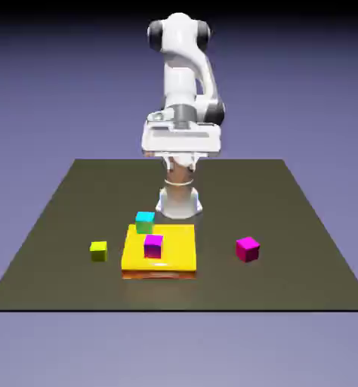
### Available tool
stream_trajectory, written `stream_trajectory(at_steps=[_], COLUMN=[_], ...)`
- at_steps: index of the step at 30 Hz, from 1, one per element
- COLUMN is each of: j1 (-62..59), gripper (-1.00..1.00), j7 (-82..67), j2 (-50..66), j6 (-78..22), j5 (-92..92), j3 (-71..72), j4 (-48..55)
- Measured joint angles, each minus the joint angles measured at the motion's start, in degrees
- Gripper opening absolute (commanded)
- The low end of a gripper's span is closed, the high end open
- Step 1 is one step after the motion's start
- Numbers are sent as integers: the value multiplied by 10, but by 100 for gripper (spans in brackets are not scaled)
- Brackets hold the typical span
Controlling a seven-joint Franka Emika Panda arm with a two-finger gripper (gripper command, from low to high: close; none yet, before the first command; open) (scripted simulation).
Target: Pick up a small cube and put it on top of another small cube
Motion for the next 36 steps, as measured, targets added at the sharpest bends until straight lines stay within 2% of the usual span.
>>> stream_trajectory(at_steps=[36], j1=[-111], gripper=[0], j7=[282], j2=[748], j6=[-772], j5=[-210], j3=[417], j4=[477])
